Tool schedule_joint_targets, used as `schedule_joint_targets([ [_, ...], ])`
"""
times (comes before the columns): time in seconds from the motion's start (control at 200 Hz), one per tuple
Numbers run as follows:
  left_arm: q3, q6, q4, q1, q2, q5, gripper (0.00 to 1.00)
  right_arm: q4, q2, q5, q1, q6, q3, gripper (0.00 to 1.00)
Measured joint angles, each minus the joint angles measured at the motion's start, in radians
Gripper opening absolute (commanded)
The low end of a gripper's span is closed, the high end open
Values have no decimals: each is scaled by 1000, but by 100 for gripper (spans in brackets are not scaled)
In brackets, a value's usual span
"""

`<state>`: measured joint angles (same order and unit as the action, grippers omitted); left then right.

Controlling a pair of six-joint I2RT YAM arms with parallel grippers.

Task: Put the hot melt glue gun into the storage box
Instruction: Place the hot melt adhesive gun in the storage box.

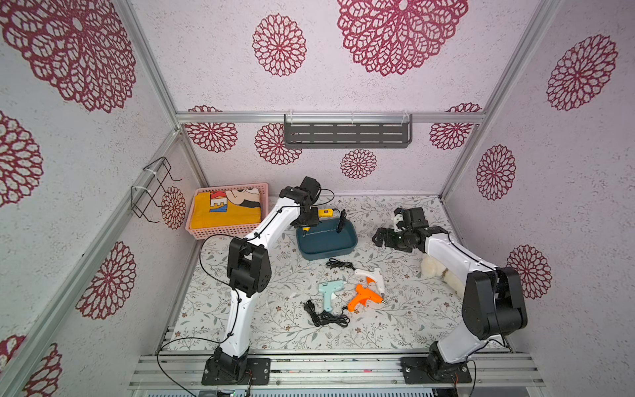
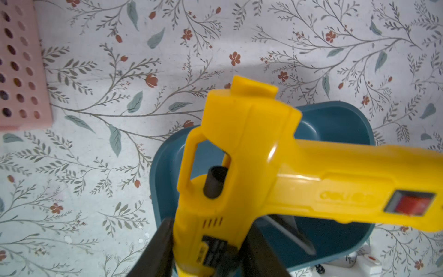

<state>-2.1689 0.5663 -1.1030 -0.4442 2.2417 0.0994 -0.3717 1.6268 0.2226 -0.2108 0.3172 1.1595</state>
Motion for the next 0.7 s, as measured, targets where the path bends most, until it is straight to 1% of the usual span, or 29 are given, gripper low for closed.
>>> schedule_joint_targets([
  [0.11,32,31,3,-2,0,4,0,0,0,0,0,0,0,98],
  [0.28,130,68,-10,-12,0,5,0,0,0,1,0,0,-1,98],
  [0.375,143,87,-31,-13,6,10,0,0,0,3,0,0,-1,98],
  [0.49,116,109,-49,-14,31,12,0,0,0,3,0,0,-1,98],
  [0.701,-18,137,-89,-14,149,5,0,0,0,2,0,2,-1,98],
])
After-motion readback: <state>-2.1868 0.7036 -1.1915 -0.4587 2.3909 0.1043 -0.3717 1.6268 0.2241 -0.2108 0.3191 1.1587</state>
